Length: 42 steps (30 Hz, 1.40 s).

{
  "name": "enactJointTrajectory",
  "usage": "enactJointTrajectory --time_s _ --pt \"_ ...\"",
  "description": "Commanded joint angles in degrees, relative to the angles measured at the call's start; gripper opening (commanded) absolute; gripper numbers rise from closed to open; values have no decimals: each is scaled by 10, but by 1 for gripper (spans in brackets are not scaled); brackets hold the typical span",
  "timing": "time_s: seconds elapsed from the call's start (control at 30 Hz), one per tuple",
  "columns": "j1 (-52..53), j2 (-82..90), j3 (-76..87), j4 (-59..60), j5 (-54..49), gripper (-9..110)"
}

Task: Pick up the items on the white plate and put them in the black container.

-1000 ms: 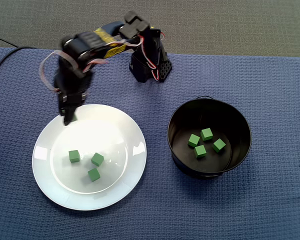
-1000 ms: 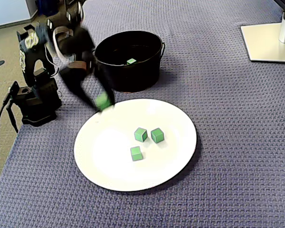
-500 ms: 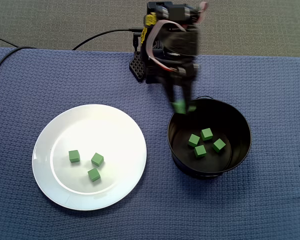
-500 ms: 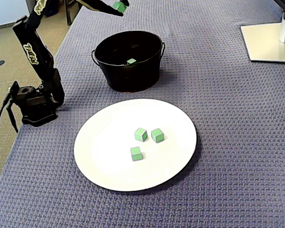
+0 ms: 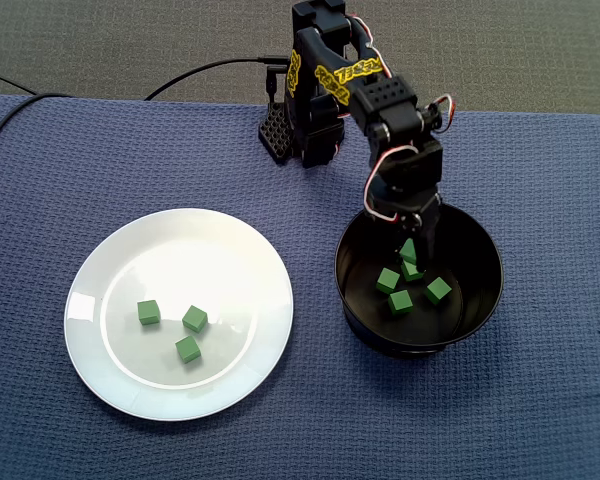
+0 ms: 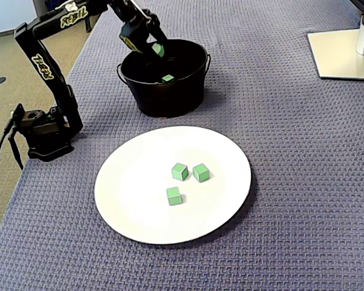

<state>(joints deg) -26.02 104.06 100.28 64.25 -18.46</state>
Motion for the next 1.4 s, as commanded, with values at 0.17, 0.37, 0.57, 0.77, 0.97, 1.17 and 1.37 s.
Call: enactJointTrajectory --time_s 0.17,0.37,0.57,0.77,0.97,1.17,1.37 --pt "8 41 3 27 -6 34" --pt "69 52 -142 153 -25 37" --pt "212 24 -352 312 -76 38" --pt "356 -14 -334 307 -301 42" --pt "475 -52 -239 193 -495 41" --pt "540 -83 -103 12 -597 38" --pt "559 -123 -28 -113 -628 38"
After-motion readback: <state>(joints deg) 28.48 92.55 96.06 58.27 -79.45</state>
